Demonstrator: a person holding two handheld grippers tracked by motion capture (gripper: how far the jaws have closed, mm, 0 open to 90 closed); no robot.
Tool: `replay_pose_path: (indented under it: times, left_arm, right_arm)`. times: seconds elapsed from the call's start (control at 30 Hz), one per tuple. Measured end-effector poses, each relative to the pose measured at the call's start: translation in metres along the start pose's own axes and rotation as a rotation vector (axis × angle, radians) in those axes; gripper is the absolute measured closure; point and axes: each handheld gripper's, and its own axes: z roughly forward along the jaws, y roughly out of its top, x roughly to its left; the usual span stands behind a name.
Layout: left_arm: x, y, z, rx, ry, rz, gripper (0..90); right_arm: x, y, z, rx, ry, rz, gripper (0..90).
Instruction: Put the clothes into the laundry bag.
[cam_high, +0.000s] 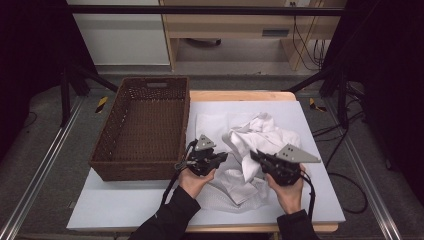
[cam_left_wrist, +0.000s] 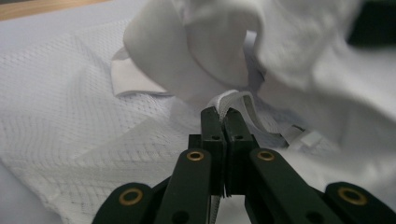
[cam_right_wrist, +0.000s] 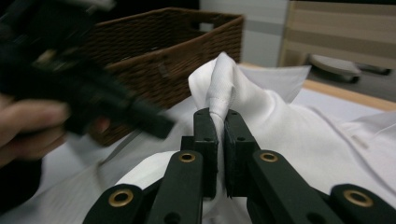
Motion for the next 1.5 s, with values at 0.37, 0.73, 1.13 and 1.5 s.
replay_pose_path:
  times: [0.37,0.73,1.13,1.5]
  left_arm:
    - [-0.016,0.009,-0.004,-0.022,-0.031,0.048,89.2]
    - [-0.009,-0.011,-0.006,-0.012,-0.039,0.036,89.2]
    - [-0.006,-0.012,-0.006,-0.008,-0.014,0.045,89.2]
    - [-0.005,-0.017,-0.009,0.007,0.020,0.076,89.2]
  right_arm:
    - [0.028,-0.055,0.054,0.243,0.022,-0.067,86.0]
    - [0.015,-0.063,0.079,0.313,-0.063,0.009,68.7]
    - [0.000,-0.016,0.003,0.056,-0.131,0.043,38.2]
    - [0.004,-0.001,0.067,0.172,-0.119,0.077,49.6]
